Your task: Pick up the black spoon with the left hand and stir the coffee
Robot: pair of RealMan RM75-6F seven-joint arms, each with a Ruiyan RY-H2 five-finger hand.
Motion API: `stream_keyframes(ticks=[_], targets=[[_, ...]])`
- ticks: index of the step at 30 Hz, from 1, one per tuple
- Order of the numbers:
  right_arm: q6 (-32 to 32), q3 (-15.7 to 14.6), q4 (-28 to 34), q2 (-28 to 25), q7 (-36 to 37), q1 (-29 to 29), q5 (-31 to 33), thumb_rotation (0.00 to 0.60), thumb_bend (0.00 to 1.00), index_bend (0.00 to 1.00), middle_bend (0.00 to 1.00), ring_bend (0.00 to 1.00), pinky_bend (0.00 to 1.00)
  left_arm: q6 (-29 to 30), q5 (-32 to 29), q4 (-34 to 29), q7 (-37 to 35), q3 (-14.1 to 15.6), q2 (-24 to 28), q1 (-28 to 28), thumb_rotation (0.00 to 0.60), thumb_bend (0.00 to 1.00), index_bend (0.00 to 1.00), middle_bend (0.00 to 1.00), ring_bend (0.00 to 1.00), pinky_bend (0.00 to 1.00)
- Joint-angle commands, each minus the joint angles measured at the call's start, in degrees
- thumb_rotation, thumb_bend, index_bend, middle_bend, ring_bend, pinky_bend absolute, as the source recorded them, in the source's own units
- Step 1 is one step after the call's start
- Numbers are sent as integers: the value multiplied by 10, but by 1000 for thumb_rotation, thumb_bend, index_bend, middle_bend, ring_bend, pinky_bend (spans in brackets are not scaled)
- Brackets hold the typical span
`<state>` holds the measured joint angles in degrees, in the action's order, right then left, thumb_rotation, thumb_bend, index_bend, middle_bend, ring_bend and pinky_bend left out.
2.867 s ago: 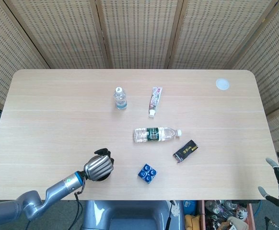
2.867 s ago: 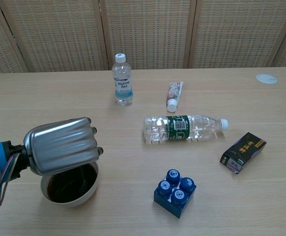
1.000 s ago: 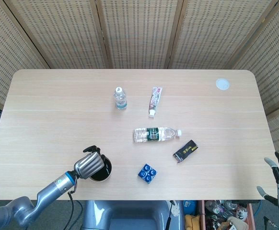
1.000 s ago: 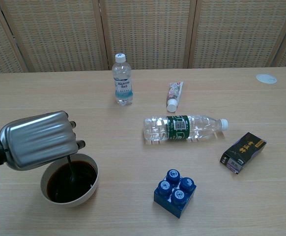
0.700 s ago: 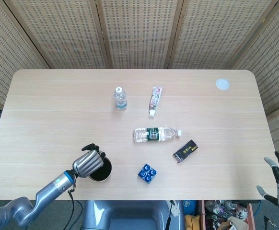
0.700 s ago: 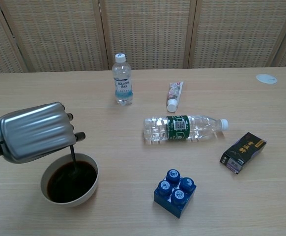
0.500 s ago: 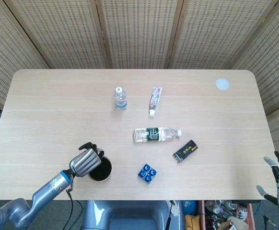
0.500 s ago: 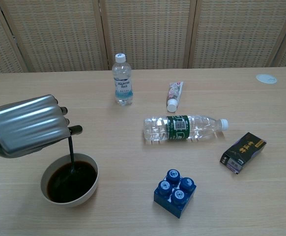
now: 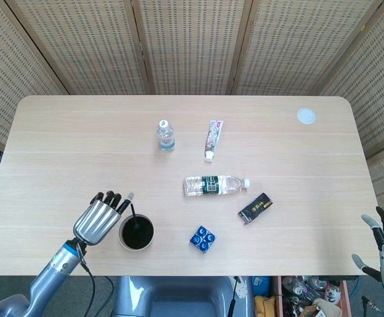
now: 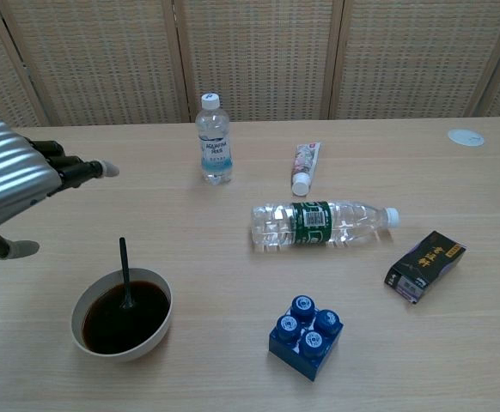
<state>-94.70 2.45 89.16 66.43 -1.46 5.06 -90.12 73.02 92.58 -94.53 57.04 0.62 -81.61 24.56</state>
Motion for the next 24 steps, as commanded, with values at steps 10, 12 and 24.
stream_keyframes(ticks=[10,12,24], targets=[[3,1,8,2,-9,-9,-11,600,199,216,117,0,0,116,-61,-98,-200,10,81,-108,600,141,0,9,10,182],[5,0,10,2,-10,-10,-12,600,199,216,107,0,0,136,-56,-97,-245,18,89,-126,600,141,0,0,0,79],[13,-5,25,2,-24,-21,-27,600,199,216,99,0,0,220,0,-38,-385,55,91,-204,600,141,0,0,0,0]])
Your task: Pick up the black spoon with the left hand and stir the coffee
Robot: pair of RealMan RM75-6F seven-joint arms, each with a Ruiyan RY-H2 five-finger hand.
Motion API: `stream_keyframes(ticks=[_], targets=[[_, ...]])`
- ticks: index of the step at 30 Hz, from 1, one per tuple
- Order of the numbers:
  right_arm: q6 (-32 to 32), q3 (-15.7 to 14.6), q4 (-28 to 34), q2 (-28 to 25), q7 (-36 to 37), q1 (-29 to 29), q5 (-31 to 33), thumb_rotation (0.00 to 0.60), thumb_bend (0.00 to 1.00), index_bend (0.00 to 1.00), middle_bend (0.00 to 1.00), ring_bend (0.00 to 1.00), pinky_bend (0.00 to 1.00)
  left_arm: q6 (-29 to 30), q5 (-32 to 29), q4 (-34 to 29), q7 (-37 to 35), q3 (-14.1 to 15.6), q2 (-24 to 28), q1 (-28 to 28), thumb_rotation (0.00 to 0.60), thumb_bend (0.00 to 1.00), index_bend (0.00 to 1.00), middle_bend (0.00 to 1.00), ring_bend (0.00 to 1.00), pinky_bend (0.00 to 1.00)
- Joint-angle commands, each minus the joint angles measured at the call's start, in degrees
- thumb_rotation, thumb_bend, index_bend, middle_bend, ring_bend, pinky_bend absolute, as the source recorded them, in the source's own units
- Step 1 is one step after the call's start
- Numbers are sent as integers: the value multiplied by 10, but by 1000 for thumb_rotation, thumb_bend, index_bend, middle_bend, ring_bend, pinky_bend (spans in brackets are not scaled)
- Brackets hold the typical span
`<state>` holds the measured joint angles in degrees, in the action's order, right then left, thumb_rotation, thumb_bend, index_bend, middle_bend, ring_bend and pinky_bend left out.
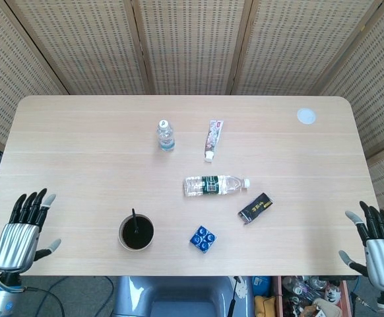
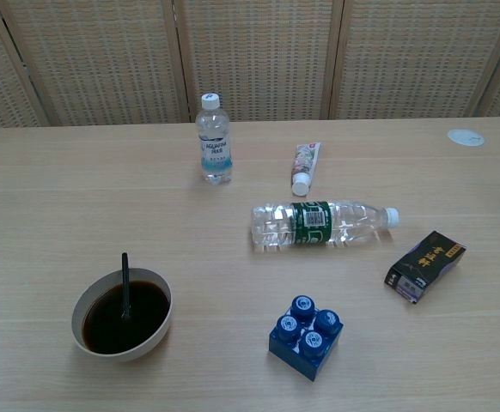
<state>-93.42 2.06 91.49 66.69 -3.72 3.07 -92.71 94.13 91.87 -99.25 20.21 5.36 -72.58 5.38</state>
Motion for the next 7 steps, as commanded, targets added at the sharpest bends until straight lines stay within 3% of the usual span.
stream_keyframes(ticks=[1,7], targets=[[0,-1,2,-1,-2,-1,-2,600,199,216,99,0,0,9,8,10,-20,8,2,-14,600,141,0,0,0,0],[3,-4,2,-2,-5,-3,-4,600,199,216,99,0,0,2,9,15,-30,13,4,-24,600,141,0,0,0,0]])
